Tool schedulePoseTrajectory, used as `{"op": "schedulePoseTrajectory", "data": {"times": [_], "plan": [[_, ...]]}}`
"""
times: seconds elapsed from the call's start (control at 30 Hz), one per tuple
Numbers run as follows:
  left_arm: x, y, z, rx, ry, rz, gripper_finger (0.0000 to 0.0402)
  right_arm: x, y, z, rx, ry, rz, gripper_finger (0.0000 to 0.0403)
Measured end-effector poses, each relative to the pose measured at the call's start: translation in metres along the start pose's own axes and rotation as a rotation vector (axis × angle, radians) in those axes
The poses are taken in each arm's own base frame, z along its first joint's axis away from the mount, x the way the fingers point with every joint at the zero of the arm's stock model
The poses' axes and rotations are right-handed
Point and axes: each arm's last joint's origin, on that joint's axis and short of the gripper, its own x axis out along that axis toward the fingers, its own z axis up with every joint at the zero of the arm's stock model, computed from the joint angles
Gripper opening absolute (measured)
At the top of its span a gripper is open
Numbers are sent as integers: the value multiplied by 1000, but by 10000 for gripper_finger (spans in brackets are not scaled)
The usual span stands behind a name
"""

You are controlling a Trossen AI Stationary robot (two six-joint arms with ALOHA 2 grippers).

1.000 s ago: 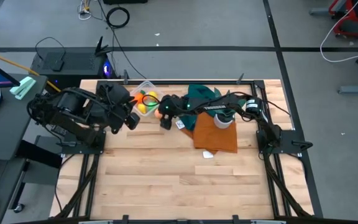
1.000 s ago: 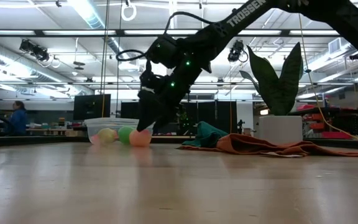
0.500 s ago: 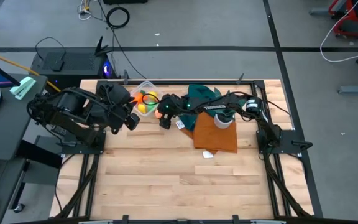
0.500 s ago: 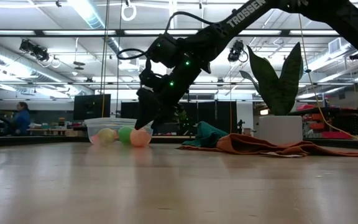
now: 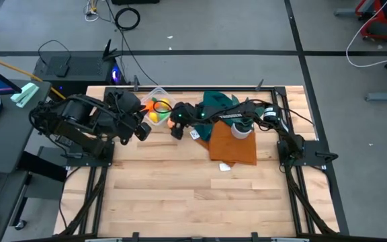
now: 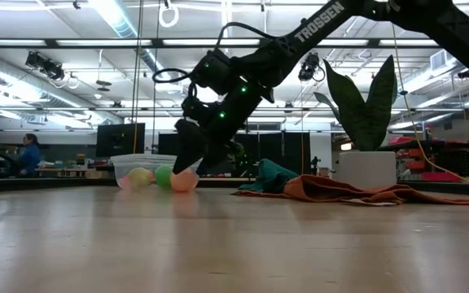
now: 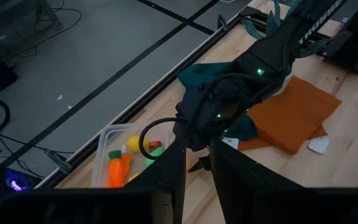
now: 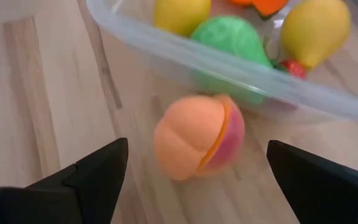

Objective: Pick and placing Produce into tupperware
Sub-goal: Put the peach into the transparent container

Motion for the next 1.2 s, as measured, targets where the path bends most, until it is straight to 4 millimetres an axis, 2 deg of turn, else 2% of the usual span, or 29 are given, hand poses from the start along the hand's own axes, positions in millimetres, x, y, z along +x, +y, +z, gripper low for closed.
{"op": "schedulePoseTrajectory", "data": {"times": [0.5,0.7,1.2], "plan": [[0,0,0,-2,0,-1,83,18,3,-8,52,-27,10,345],[0,0,0,-2,0,-1,79,17,0,0,62,-97,10,326],[0,0,0,-2,1,-1,80,17,-3,-1,67,-81,18,282]]}}
